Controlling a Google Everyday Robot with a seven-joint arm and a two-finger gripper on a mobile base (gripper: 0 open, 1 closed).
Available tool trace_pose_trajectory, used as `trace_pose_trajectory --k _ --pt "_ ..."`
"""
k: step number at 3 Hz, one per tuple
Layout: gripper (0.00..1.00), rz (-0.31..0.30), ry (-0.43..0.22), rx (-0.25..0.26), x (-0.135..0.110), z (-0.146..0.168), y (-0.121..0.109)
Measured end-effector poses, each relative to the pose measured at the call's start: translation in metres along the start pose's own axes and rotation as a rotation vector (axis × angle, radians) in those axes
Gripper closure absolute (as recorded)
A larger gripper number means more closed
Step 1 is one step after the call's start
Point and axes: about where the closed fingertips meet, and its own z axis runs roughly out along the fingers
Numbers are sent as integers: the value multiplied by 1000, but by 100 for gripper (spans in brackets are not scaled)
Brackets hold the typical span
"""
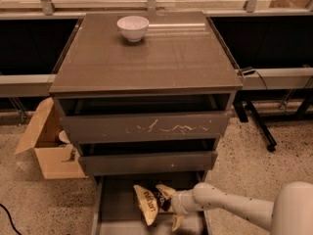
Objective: Pick brown chip bag from bottom drawer and place on counter
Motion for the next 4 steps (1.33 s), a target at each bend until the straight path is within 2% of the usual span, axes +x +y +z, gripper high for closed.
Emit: trace_pose_trajectory --k 1,2,4 --pt "0 18 -28 33 2 -16 6" --pt "0 31 -87 67 6 -23 8" --pt "0 71 -166 102 18 -13 -5"
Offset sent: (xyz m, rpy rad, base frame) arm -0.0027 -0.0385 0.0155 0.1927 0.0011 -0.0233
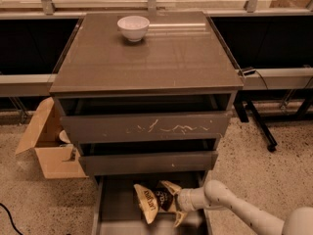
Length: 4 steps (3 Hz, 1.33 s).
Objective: Pick brown chip bag from bottom drawer and place on counter
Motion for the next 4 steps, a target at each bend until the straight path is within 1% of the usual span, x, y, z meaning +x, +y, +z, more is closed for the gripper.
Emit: trace_pose_trajectory --k 1,2,3,4 --pt "4 35 -20 -3 14 14 -9" --pt "27 62 -30 -5 27 23 -13" --pt "50 60 -52 3 28 27 -15" --pt "73 13 -90 30 11 26 -15"
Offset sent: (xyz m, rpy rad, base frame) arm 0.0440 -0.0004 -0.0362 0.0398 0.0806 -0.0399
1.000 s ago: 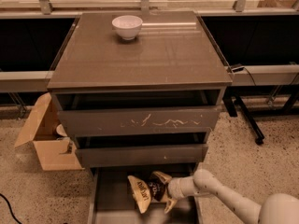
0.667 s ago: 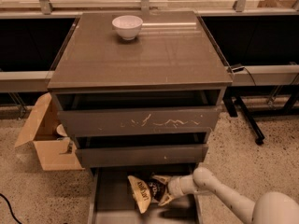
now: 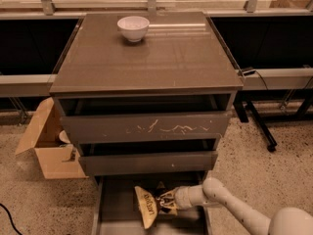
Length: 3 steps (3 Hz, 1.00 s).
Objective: Pick brown chip bag from bottom drawer and place on counter
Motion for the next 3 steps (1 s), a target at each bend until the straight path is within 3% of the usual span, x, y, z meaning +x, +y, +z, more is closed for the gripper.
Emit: trace_pose_trajectory --k 1,2,3 --pt "96 -74 -48 11 -29 3 0" --pt "100 -121 -59 25 -42 1 -5" --pt "100 -121 -59 25 -41 3 -4"
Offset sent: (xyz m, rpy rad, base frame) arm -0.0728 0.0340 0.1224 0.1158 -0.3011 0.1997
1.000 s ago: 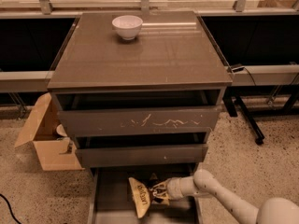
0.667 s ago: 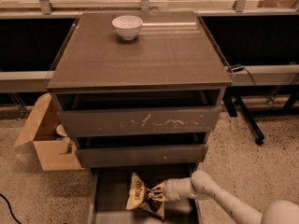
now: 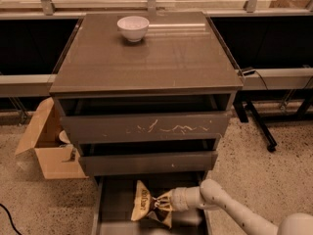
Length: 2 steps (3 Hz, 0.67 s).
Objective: Pick brown chip bag from bottom drawer and place on counter
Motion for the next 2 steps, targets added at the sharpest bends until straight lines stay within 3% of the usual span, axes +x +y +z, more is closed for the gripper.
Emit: trace_pose_trajectory --k 2 --pt "100 -25 11 10 1 1 -4"
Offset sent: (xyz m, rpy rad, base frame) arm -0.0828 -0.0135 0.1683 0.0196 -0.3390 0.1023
